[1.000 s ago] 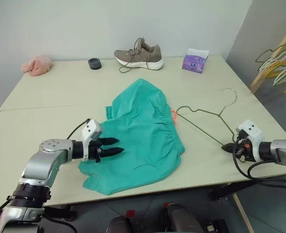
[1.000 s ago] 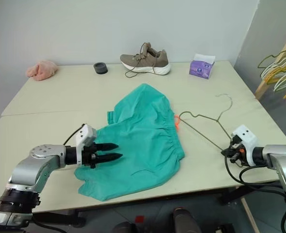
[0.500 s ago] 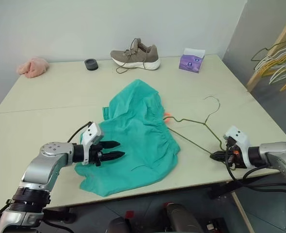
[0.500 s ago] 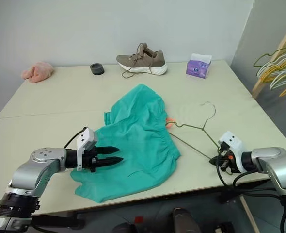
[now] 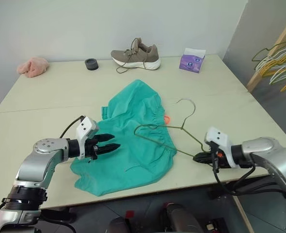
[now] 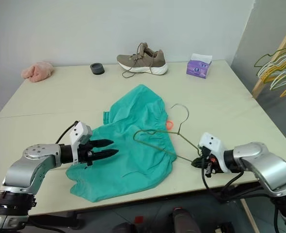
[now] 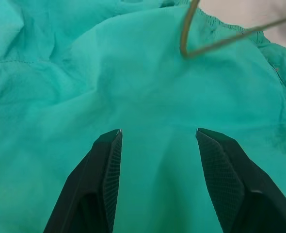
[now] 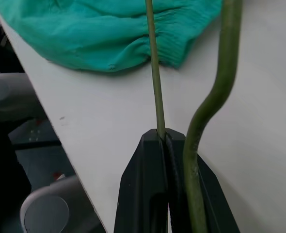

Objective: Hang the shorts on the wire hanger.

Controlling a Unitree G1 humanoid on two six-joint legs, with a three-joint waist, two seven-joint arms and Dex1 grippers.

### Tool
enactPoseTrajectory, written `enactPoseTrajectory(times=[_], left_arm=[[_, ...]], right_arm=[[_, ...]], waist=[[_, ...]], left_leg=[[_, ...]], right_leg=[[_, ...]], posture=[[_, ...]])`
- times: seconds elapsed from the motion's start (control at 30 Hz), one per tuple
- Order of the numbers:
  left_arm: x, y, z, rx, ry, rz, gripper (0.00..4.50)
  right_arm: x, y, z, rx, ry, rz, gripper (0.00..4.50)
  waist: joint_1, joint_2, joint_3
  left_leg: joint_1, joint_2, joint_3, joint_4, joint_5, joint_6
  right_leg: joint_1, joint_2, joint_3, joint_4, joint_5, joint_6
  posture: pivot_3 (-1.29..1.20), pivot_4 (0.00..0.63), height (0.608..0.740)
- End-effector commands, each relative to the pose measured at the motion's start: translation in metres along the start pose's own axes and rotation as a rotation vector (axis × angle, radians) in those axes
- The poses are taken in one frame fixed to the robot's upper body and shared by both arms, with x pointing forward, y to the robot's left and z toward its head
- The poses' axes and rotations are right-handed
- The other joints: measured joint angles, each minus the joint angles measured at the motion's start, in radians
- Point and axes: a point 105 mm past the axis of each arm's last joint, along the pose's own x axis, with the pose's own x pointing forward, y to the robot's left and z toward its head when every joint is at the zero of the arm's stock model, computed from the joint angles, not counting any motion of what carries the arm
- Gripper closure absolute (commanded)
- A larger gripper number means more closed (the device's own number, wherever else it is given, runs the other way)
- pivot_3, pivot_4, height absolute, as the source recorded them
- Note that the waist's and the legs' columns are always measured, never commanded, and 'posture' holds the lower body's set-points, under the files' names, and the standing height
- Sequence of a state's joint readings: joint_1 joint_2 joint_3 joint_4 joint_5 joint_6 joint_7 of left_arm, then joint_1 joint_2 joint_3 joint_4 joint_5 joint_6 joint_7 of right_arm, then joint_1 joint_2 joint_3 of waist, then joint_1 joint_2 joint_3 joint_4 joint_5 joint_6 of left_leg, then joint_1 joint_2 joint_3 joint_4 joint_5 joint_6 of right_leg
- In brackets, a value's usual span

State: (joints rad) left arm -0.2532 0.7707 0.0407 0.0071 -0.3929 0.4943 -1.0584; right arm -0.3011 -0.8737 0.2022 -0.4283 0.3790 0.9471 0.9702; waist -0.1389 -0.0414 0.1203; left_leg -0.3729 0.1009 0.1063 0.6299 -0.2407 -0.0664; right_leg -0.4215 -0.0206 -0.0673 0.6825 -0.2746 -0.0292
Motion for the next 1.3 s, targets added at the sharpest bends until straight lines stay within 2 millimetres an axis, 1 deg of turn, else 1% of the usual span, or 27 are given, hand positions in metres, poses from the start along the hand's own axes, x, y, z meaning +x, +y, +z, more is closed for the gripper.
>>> enactPoseTrajectory(times=[0.03,0.07,0.13,0.2,0.33,0.4,0.53,0.7,0.77,0.9,1.0,1.1,1.17,1.3], left_arm=[[-0.005,0.002,0.013,0.04,-0.029,0.017,1.93],[-0.005,0.001,0.013,0.037,-0.031,0.012,1.93],[-0.006,-0.001,0.014,0.035,-0.04,0.008,1.93],[-0.006,-0.001,0.017,0.042,-0.067,0.013,1.93],[-0.005,0.009,0.029,0.071,-0.146,0.085,1.93],[-0.004,0.014,0.035,0.081,-0.18,0.119,1.93],[-0.002,0.018,0.044,0.094,-0.223,0.147,1.93],[-0.008,0.019,0.042,0.093,-0.214,0.136,1.93],[-0.014,0.024,0.04,0.098,-0.208,0.158,1.93],[-0.025,0.036,0.04,0.107,-0.202,0.209,1.93],[-0.03,0.041,0.038,0.115,-0.191,0.232,1.93],[-0.032,0.044,0.037,0.122,-0.186,0.24,1.93],[-0.032,0.044,0.038,0.125,-0.187,0.243,1.93],[-0.031,0.043,0.038,0.131,-0.186,0.242,1.93]], right_arm=[[-0.013,-0.014,0.02,0.004,-0.097,-0.066,4.5],[-0.019,-0.021,0.022,0.042,-0.12,-0.089,4.5],[-0.029,-0.035,0.02,0.142,-0.151,-0.132,4.5],[-0.033,-0.046,0.01,0.238,-0.151,-0.168,4.5],[-0.035,-0.062,-0.005,0.379,-0.143,-0.228,4.5],[-0.034,-0.065,-0.01,0.424,-0.133,-0.237,4.5],[-0.025,-0.057,-0.018,0.464,-0.087,-0.183,4.5],[-0.021,-0.042,-0.019,0.467,-0.057,-0.091,4.5],[-0.022,-0.038,-0.02,0.463,-0.039,-0.065,4.5],[-0.025,-0.034,-0.01,0.455,-0.066,-0.023,4.5],[-0.024,-0.034,-0.002,0.458,-0.086,0.0,4.5],[-0.016,-0.034,0.005,0.471,-0.093,0.034,4.5],[-0.008,-0.033,0.012,0.512,-0.105,0.067,4.5],[0.005,-0.031,0.012,0.572,-0.061,0.097,4.5]], waist=[[0.0,0.0,0.0],[0.0,0.0,0.0],[0.0,0.0,0.0],[0.001,-0.001,0.0],[0.002,-0.001,0.0],[0.002,-0.001,0.0],[0.001,-0.001,0.0],[0.0,-0.001,0.0],[0.001,-0.001,0.0],[0.001,-0.001,0.0],[0.0,-0.001,0.0],[0.001,-0.001,0.0],[0.002,-0.001,-0.001],[0.003,-0.001,-0.001]], left_leg=[[0.0,0.0,0.0,0.0,0.0,0.0],[0.0,0.0,0.0,0.0,0.0,0.0],[0.0,0.0,0.0,0.0,0.0,0.0],[0.0,0.0,0.0,0.0,0.0,0.0],[0.0,0.0,0.002,0.0,0.0,0.0],[-0.001,0.0,0.002,0.0,0.0,0.0],[-0.001,0.0,0.002,0.0,0.0,0.0],[-0.001,0.0,0.002,0.0,0.0,0.0],[-0.001,0.0,0.002,0.0,0.0,0.0],[-0.001,0.0,0.001,0.0,0.0,0.0],[-0.001,0.0,0.002,0.0,0.0,0.0],[-0.001,0.0,0.002,0.0,0.0,0.0],[-0.001,0.0,0.001,0.0,0.0,0.0],[-0.002,0.0,0.001,0.0,0.0,0.0]], right_leg=[[0.0,0.0,0.0,0.0,0.0,0.0],[0.0,0.0,0.0,0.0,0.0,0.0],[0.0,0.0,0.0,0.0,0.0,0.0],[0.0,0.0,0.0,0.0,0.0,0.0],[0.0,0.0,-0.001,0.0,0.0,0.0],[0.0,0.0,-0.001,0.0,0.0,0.0],[0.0,0.0,0.0,0.0,0.0,0.0],[0.0,0.0,0.0,0.0,0.0,0.001],[0.0,0.0,0.0,0.0,0.0,0.001],[0.0,0.0,-0.001,0.0,0.0,0.001],[0.0,0.0,-0.001,0.0,0.0,0.001],[0.0,0.0,0.0,0.0,0.0,0.001],[0.0,0.0,-0.001,0.0,0.0,0.001],[0.0,0.0,-0.001,0.0,0.0,0.0]], posture=[[-0.17,0.098,0.74],[-0.17,0.098,0.74],[-0.17,0.099,0.74],[-0.17,0.1,0.74],[-0.17,0.101,0.74],[-0.17,0.103,0.74],[-0.16,0.103,0.74],[-0.16,0.102,0.74],[-0.16,0.101,0.74],[-0.15,0.099,0.74],[-0.15,0.099,0.74],[-0.15,0.098,0.74],[-0.14,0.098,0.74],[-0.13,0.098,0.74]])
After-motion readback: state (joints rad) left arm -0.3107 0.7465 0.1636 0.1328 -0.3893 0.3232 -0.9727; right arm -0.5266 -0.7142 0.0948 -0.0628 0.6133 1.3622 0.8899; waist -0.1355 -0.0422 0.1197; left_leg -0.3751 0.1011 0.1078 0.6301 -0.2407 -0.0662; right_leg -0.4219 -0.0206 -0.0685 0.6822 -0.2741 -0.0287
